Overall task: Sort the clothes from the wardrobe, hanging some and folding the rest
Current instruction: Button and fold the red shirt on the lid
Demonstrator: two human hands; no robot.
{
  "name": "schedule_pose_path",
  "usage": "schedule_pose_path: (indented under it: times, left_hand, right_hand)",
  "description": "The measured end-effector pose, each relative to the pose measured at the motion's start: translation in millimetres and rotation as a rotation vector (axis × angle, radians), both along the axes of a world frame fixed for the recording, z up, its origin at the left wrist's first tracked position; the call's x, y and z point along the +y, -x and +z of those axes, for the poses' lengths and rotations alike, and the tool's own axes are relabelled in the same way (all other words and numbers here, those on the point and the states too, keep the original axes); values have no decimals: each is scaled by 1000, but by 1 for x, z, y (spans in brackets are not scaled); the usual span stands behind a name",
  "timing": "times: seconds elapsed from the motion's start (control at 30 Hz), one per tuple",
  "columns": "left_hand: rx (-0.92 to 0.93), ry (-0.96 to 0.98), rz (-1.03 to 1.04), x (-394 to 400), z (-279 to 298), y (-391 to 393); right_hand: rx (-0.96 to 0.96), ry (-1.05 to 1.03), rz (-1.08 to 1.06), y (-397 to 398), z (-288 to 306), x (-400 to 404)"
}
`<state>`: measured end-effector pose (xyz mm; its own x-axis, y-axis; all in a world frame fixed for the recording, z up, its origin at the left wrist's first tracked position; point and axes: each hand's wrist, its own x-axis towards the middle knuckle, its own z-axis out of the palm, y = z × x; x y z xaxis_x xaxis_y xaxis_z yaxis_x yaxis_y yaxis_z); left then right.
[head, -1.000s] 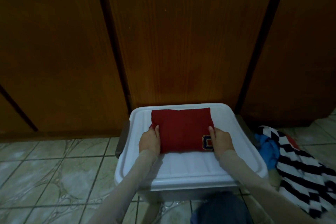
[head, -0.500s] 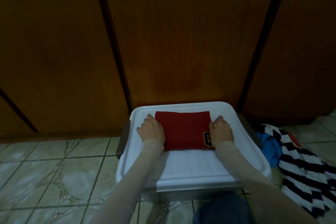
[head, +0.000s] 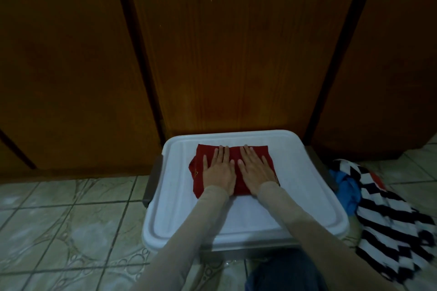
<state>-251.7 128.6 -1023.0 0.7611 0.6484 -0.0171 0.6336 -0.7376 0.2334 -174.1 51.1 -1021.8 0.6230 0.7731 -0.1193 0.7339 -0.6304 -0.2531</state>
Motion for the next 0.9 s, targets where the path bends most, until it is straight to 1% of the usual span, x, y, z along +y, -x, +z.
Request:
schedule_pose_path:
  times: [0.1,0.37,0.47,0.53,0.6,0.63,0.7,0.83,0.9]
  left_hand:
    - [24,49,-10,6,-2,-1]
    - [26,130,-44,20,-9,2]
    - [-66,169,-73,23,-6,8]
    - [-169,117,-59,25,-5,19]
    - [-223,63,-9,28,-8,33]
    - [-246,80,30,30,-10,41]
    - [-307,174,119,34,-12,54]
    - [-386,307,246,41,-7,66]
    - [-429,457,323,43,1,67]
  right_hand:
    - [-5,9,11,-7,-5,3]
    - [68,-28,15,-18,-15,2]
    - [77,-6,27,-18,-12,-1]
    - [78,-10,58,-15,-6,-4]
    - [86,-51,132,-9,-2,-10]
    - [77,-61,188,-5,0,-13]
    - [21,-44,290,4,2,-14]
    - [-82,43,413,24,5,-3]
    - [-144,75,455,35,6,1]
